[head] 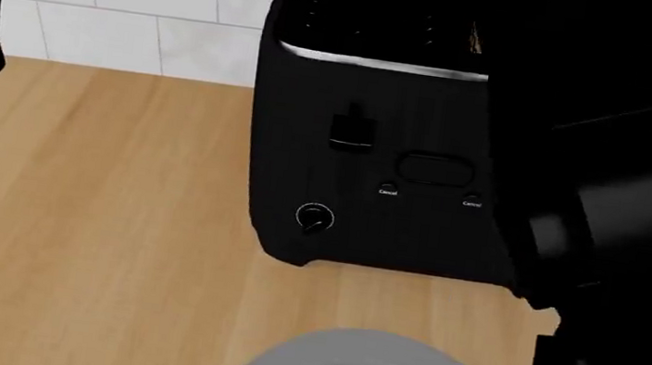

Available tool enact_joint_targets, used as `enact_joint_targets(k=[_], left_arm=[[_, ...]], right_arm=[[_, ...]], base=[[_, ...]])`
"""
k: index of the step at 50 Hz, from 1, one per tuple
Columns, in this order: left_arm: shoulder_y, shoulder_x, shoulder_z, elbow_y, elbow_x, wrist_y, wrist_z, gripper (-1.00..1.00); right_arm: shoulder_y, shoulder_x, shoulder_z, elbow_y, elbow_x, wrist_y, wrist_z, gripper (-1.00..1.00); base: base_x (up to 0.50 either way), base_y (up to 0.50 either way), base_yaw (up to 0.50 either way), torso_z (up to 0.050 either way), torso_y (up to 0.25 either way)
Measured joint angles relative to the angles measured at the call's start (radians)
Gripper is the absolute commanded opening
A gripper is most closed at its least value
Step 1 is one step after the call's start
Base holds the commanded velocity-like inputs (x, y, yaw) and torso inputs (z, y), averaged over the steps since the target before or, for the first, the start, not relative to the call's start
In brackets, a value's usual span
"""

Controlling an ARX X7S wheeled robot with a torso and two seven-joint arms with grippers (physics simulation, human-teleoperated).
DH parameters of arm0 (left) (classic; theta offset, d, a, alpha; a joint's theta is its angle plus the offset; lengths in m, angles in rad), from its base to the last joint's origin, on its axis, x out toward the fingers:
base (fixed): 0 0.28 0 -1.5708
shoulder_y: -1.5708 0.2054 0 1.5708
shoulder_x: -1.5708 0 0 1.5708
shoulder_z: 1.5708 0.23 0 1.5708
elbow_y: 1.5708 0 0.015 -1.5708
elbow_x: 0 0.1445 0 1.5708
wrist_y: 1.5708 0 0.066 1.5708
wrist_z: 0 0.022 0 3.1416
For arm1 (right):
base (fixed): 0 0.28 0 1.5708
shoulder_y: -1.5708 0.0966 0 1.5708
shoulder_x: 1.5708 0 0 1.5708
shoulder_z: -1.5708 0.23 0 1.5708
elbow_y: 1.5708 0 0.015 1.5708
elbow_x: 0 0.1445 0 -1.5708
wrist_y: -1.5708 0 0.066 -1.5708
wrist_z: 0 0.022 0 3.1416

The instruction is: Place the toasted item on a plate.

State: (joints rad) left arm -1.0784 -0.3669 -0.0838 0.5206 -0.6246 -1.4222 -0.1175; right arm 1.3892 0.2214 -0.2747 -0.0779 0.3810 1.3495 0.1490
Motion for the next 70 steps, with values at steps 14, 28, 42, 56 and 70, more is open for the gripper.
enact_joint_targets(k=[14,28,42,56,70], left_arm=[[0.026,-0.015,-0.011,0.002,-0.007,0.015,-0.002,1.0],[0.049,-0.029,-0.011,-0.006,-0.008,0.038,-0.003,1.0],[0.055,-0.041,-0.014,-0.007,-0.014,0.042,-0.007,1.0],[0.055,-0.049,-0.008,-0.01,-0.02,0.047,-0.012,1.0],[0.055,-0.052,-0.012,-0.004,-0.032,0.038,-0.022,1.0]], right_arm=[[0.145,0.0,-0.101,0.321,-0.056,-0.089,-0.04,1.0],[0.198,-0.029,-0.159,0.564,-0.096,-0.22,-0.064,1.0],[0.209,-0.076,-0.181,0.773,-0.116,-0.357,-0.074,1.0],[0.224,-0.114,-0.186,0.955,-0.124,-0.479,-0.084,1.0],[0.263,-0.157,-0.19,1.204,-0.134,-0.64,-0.103,1.0]], base=[[0.0,0.0,0.0,0.0,0.0],[0.0,0.0,0.0,0.0,0.0],[0.0,0.0,0.0,0.0,0.0],[0.0,0.0,0.0,0.0,0.0],[0.0,0.0,0.0,0.0,0.0]])
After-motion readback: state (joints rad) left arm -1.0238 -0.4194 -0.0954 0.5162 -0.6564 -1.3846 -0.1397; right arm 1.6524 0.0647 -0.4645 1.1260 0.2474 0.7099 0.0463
